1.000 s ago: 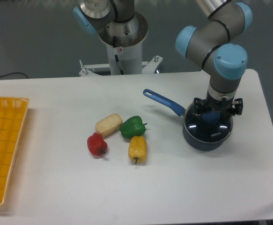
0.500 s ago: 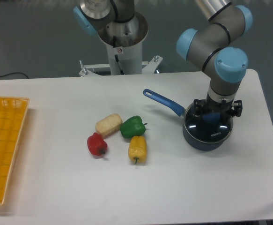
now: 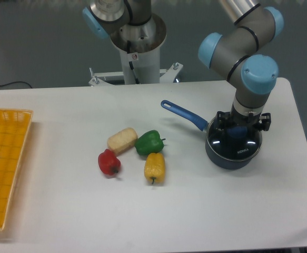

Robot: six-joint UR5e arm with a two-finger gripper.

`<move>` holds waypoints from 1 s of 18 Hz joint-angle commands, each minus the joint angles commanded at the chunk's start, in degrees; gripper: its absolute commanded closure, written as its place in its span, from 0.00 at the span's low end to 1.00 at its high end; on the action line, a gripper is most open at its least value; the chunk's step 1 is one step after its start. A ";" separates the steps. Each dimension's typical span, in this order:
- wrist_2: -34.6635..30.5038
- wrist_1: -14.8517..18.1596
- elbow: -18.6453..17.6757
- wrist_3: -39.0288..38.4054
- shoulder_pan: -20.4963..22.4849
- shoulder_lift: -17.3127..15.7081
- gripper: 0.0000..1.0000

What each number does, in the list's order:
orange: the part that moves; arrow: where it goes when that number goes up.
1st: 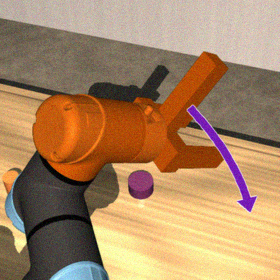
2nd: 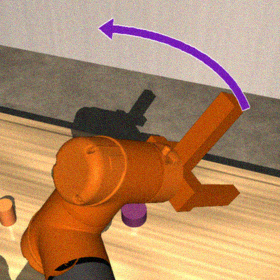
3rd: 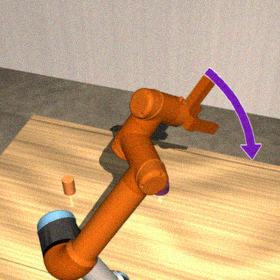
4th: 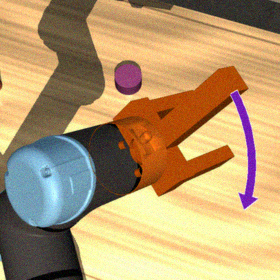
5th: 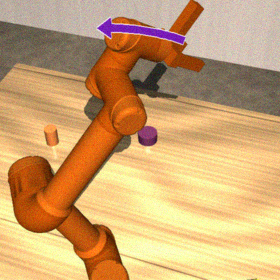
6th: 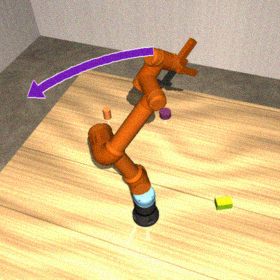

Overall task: Open the lid
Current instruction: 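Close the gripper on the blue knob of the glass lid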

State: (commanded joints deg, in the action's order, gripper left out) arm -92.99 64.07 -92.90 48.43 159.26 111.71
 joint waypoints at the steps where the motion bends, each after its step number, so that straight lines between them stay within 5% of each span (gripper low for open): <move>1: 0.00 0.00 0.00 0.00 0.00 0.00 0.11; 18: 0.35 0.00 0.00 0.00 0.00 -0.09 0.32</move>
State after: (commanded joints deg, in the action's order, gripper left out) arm -92.64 64.07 -92.90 48.43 159.26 111.62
